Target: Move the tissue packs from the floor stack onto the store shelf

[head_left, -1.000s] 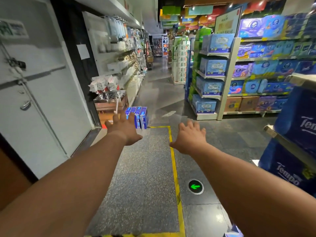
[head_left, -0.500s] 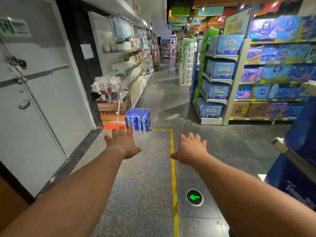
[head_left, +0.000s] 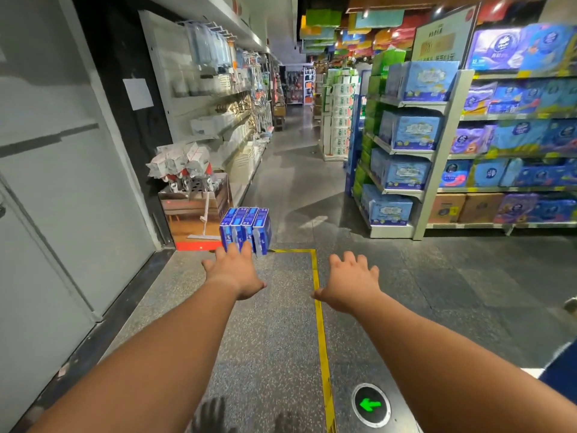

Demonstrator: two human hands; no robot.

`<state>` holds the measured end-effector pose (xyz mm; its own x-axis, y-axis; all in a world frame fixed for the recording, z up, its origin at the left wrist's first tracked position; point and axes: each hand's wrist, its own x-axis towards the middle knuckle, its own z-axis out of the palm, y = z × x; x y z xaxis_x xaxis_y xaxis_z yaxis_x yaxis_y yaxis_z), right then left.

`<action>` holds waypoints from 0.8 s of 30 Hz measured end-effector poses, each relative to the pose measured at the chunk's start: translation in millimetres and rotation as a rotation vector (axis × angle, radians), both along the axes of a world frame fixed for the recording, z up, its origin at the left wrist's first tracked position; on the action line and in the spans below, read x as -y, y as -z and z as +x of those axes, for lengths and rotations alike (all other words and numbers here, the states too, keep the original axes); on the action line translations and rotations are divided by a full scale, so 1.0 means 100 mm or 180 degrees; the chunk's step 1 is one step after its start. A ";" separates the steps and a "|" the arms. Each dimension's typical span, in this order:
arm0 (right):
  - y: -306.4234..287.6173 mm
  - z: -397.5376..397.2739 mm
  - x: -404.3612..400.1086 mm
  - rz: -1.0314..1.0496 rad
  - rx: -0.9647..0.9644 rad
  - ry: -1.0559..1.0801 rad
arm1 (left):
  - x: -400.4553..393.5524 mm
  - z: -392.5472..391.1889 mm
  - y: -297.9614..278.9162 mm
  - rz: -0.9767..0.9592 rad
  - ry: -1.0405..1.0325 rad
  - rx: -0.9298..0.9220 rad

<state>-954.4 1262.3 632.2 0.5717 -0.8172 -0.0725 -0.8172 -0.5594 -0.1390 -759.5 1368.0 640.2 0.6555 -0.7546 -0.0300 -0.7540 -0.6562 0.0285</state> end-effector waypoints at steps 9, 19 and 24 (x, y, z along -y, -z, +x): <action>0.22 0.66 1.28 0.0071 0.0063 0.0060 | 1.38 0.68 0.36 0.0146 0.0108 -0.0160; 0.48 1.32 3.60 0.0256 -0.0164 -0.0238 | 3.48 1.33 0.74 0.0139 -0.0318 -0.0607; 0.49 1.81 4.69 0.0266 -0.0295 -0.0478 | 4.49 1.66 0.79 0.0094 -0.0446 -0.0659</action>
